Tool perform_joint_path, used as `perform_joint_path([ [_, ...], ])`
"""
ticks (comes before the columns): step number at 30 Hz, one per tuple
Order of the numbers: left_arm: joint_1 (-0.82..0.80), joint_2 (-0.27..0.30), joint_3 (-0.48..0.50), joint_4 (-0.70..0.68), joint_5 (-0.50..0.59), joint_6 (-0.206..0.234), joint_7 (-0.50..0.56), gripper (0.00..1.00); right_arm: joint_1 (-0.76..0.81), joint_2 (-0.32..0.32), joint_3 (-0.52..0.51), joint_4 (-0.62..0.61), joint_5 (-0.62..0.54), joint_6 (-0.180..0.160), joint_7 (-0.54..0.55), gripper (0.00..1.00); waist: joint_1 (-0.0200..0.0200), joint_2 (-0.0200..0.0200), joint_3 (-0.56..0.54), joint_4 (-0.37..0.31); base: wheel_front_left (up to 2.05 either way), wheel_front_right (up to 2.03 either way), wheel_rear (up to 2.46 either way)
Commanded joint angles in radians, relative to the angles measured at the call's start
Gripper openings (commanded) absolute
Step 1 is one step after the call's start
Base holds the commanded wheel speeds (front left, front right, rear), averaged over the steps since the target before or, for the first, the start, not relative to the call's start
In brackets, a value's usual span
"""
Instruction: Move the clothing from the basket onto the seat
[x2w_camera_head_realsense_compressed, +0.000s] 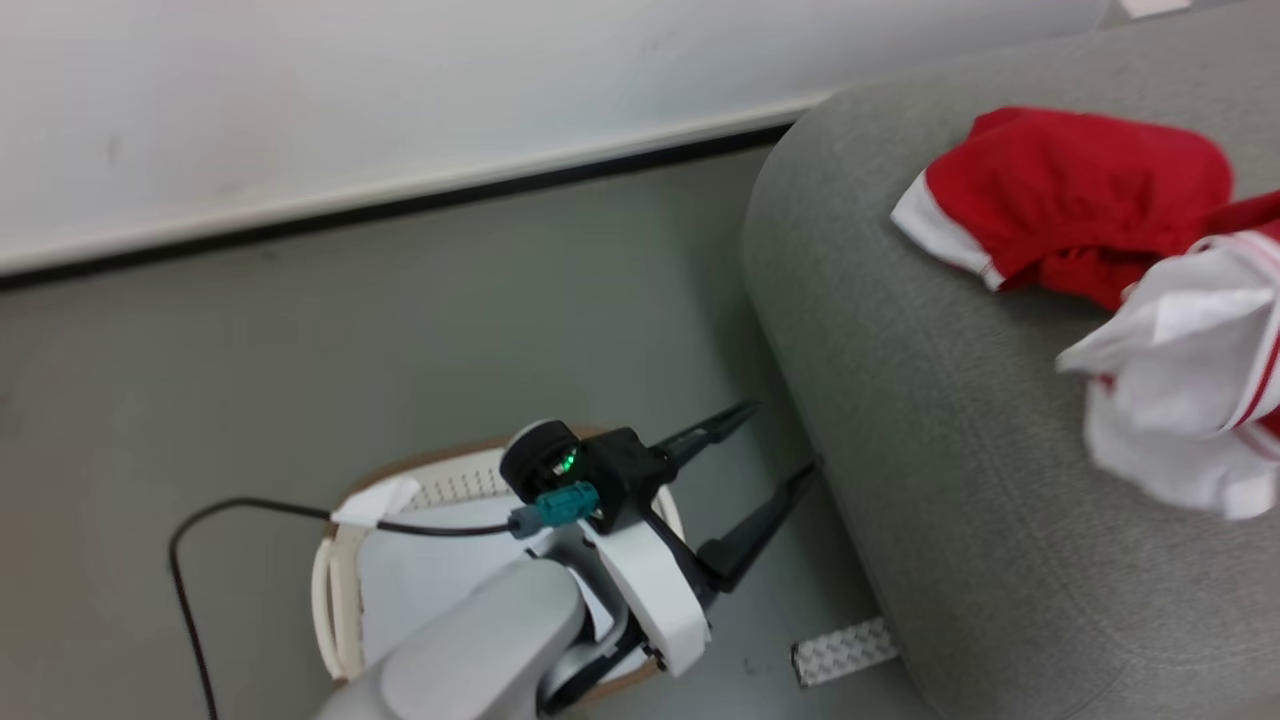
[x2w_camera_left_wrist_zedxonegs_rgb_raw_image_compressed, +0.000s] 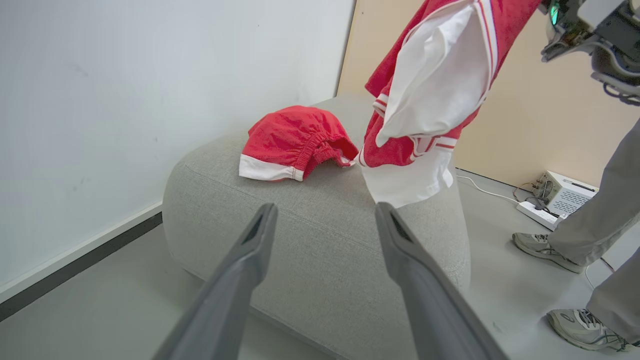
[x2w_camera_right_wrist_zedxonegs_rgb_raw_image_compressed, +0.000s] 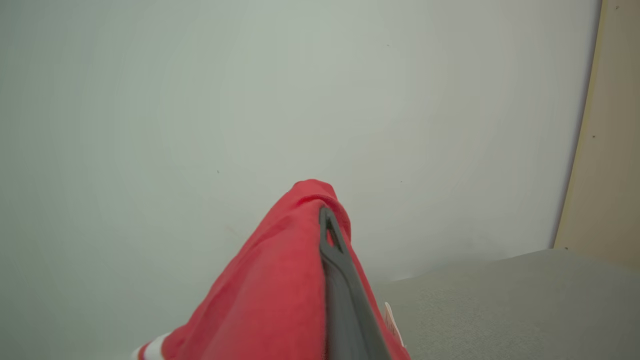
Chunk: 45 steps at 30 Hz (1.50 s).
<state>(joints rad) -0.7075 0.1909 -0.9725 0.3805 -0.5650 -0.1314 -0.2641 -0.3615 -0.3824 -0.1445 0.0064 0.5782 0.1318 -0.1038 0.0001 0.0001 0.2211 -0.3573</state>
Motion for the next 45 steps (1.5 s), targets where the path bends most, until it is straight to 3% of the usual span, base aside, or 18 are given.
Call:
perform_joint_path([
  [1,-0.023,0.027,-0.002,-0.005,0.000,0.002,0.000,1.00,-0.050,-0.028,-0.033,0.039,0.008,-0.002,-0.005,0.00,-0.0001,-0.0001,0.088,0.039,0.00,0.00,0.00],
  [9,-0.089,0.107,0.003,-0.034,0.001,0.002,0.013,1.00,-0.211,-0.138,-0.130,0.221,-0.031,-0.002,0.002,0.00,-0.0001,-0.0001,0.255,0.088,0.00,0.00,0.00],
  [15,-0.117,0.143,0.015,-0.063,0.012,0.006,0.021,1.00,-0.318,-0.193,-0.027,0.461,-0.139,-0.002,0.040,0.00,-0.0001,-0.0001,0.333,0.115,0.00,0.00,0.00],
  [23,-0.121,0.133,0.018,-0.060,0.005,0.006,0.011,1.00,-0.370,-0.225,0.110,0.761,-0.166,-0.002,0.112,0.02,-0.0001,-0.0001,0.331,0.142,0.00,0.00,0.00],
  [24,-0.118,0.131,0.019,-0.057,0.003,0.006,0.010,1.00,-0.375,-0.227,0.123,0.778,-0.160,-0.002,0.112,0.13,-0.0001,-0.0001,0.324,0.142,0.00,0.00,0.00],
  [25,-0.118,0.131,0.019,-0.057,0.003,0.006,0.010,1.00,-0.375,-0.227,0.123,0.778,-0.160,-0.002,0.112,0.13,-0.0001,-0.0001,0.324,0.142,0.00,0.00,0.00],
  [27,-0.110,0.129,0.021,-0.049,0.000,0.006,0.008,1.00,-0.379,-0.231,0.155,0.807,-0.154,-0.002,0.117,0.30,-0.0001,-0.0001,0.307,0.140,0.00,0.00,0.00],
  [28,-0.102,0.125,0.024,-0.041,-0.005,0.006,0.007,1.00,-0.379,-0.236,0.191,0.828,-0.144,-0.002,0.127,0.85,-0.0001,-0.0001,0.287,0.136,0.00,0.00,0.00],
  [29,-0.098,0.121,0.024,-0.038,-0.008,0.006,0.006,1.00,-0.381,-0.240,0.204,0.832,-0.139,-0.002,0.129,1.00,-0.0001,-0.0001,0.276,0.133,0.00,0.00,0.00],
  [38,-0.033,0.084,0.047,0.006,-0.039,0.004,0.000,1.00,-0.311,-0.276,0.370,0.803,-0.080,-0.002,0.190,1.00,-0.0001,-0.0001,0.128,0.106,0.00,0.00,0.00],
  [45,0.056,0.056,0.133,0.002,-0.050,0.008,0.000,1.00,-0.217,-0.367,0.460,0.671,-0.003,-0.003,0.204,1.00,-0.0001,-0.0001,-0.014,0.101,0.00,0.00,0.00],
])
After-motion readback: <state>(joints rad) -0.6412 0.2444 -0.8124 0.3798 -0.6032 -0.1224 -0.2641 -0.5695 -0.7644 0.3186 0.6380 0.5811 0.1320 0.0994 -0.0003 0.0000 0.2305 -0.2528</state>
